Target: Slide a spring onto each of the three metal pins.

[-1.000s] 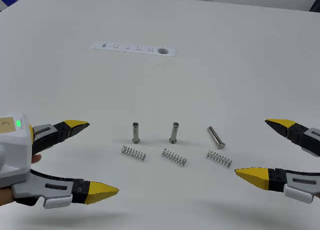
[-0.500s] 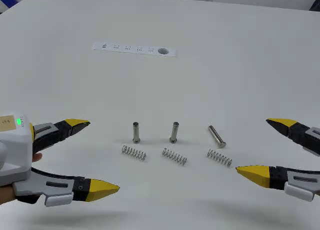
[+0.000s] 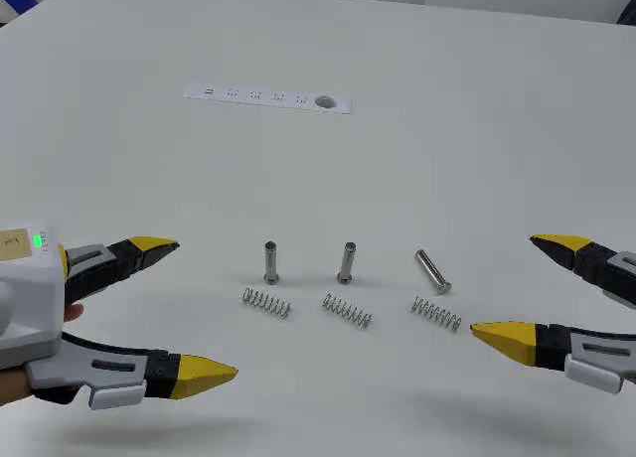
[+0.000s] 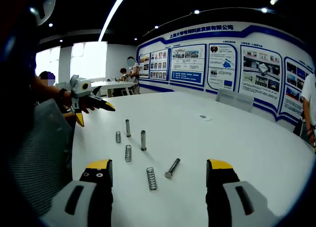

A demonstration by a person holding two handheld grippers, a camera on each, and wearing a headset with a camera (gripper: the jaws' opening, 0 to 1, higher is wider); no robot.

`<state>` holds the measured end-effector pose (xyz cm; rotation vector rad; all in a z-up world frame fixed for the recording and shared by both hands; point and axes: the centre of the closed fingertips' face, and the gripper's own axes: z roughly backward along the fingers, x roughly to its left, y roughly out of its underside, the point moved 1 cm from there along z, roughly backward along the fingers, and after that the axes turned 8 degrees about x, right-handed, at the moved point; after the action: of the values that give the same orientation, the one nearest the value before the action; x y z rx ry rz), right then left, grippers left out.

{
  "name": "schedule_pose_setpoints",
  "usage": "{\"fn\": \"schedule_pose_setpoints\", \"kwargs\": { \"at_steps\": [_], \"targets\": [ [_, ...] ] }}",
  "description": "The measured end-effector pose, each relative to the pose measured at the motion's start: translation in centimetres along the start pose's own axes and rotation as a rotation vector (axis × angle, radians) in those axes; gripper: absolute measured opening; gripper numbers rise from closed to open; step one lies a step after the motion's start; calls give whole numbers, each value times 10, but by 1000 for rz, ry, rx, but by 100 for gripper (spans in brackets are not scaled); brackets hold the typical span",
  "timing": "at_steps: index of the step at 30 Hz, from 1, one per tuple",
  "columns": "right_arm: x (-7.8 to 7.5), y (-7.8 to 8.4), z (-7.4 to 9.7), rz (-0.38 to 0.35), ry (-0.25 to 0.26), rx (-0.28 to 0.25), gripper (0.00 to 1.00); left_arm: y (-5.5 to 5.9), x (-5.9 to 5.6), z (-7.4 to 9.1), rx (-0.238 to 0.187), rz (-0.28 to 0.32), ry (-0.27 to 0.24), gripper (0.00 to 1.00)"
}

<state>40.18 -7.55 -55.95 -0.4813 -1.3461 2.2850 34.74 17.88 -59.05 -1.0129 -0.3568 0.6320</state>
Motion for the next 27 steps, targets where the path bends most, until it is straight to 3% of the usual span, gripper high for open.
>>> {"fn": "schedule_pose_setpoints", "kwargs": {
  "at_steps": [14, 27],
  "targets": [
    [-13, -10, -11, -23, 16, 42, 69, 0, -1, 0, -4, 3, 0, 94],
    [-30, -5, -36, -18, 48, 163, 53, 2, -2, 0, 0, 7, -2, 93]
  ]
}}
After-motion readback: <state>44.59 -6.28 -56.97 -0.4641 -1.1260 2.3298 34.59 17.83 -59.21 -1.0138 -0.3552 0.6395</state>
